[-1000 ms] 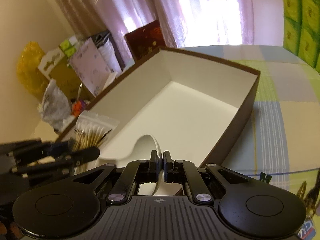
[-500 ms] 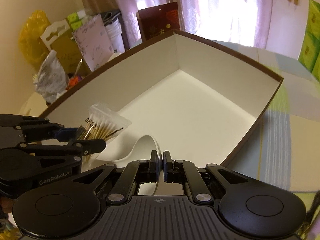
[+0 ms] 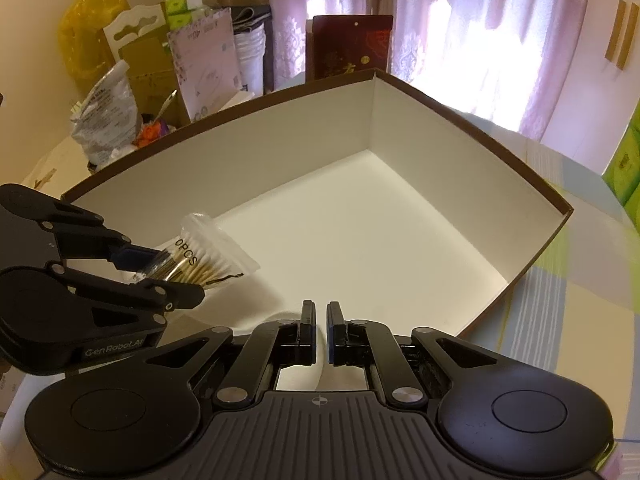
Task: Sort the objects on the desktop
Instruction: 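Carry the swab bag and ladle into the brown box while both tools open to release, then withdraw both open tools from the box back toward the table items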
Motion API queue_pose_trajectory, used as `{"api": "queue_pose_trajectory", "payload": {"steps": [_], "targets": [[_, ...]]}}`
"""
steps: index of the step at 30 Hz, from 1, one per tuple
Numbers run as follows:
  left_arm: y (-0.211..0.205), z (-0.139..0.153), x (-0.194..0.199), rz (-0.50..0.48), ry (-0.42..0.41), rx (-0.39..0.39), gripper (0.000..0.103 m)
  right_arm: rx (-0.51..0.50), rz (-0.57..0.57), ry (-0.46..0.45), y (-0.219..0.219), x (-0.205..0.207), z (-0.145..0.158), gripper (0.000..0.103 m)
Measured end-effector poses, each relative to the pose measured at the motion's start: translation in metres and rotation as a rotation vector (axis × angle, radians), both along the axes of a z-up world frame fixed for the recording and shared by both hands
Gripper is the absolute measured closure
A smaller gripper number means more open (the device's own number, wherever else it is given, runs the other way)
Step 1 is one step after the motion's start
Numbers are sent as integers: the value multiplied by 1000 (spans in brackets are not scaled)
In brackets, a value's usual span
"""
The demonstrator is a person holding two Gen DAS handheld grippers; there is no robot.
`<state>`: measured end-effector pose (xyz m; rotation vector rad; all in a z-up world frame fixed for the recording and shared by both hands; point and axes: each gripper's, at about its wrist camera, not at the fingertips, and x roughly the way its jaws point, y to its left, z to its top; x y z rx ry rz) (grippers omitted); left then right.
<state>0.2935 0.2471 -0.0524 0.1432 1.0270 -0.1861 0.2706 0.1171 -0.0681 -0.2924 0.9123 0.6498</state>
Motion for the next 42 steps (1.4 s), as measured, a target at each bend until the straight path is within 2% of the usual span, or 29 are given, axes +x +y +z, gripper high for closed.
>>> {"api": "queue_pose_trajectory", "payload": {"steps": [3,4,5,6,7,8,11,16,20,22,26,34,42], "targets": [[0,0,1,-5,3,3,77,-9,25,5,1,-1,0,100],[0,0,2,-3,4,4,72,-12,29,5,1,-2,0,98],[0,0,2,2,3,7,65,-15,34,6,1,-2,-1,91],[0,1,2,4,1,10,64,-17,40,5,2,-2,-1,82],[-1,1,3,3,-1,13,62,-20,45,-1,2,-3,0,54],[-1,2,3,3,-1,13,60,-21,50,-16,2,-4,1,34],[-1,2,3,8,-3,25,54,-35,75,-88,4,-12,4,26],[-1,3,1,15,-11,43,36,-65,124,-97,6,-16,2,14],[-2,5,-1,10,-16,73,22,-80,160,-108,4,-17,2,6],[-2,5,-3,6,-16,80,21,-91,185,-111,4,-17,2,2],[-3,8,-5,7,-19,89,16,-112,229,-133,2,-20,4,2],[-6,15,-17,8,-30,101,14,-107,257,-143,-4,-24,11,2],[-8,33,-31,56,-53,121,9,-81,254,-172,-12,-35,23,2]]}}
